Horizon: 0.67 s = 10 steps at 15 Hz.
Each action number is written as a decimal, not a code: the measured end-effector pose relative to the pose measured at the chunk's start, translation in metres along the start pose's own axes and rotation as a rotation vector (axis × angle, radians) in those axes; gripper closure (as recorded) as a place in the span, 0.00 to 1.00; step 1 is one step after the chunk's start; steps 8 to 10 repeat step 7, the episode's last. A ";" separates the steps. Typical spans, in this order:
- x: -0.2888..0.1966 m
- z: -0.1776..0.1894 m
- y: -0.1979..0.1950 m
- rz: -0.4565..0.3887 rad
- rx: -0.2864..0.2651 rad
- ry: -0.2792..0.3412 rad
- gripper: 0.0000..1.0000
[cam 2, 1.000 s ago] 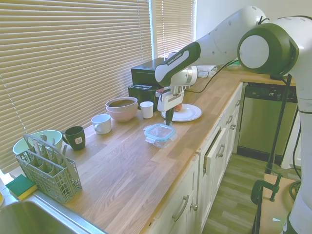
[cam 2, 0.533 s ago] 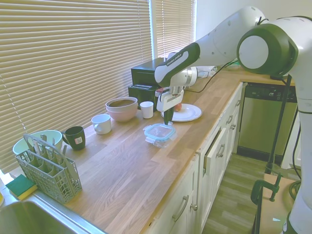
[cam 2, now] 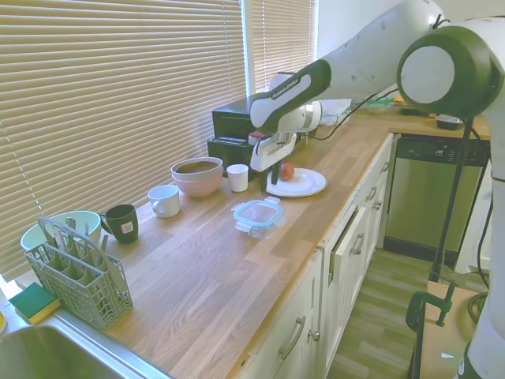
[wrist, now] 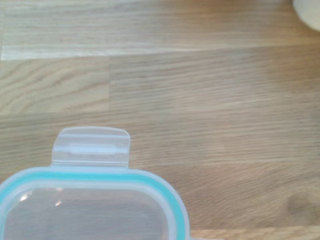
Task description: Cover the lid of the food container
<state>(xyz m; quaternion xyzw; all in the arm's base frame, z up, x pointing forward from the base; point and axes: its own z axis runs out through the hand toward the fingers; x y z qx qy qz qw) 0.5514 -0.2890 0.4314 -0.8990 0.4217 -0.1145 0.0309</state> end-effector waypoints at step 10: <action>-0.123 -0.012 -0.062 -0.071 -0.039 0.016 0.00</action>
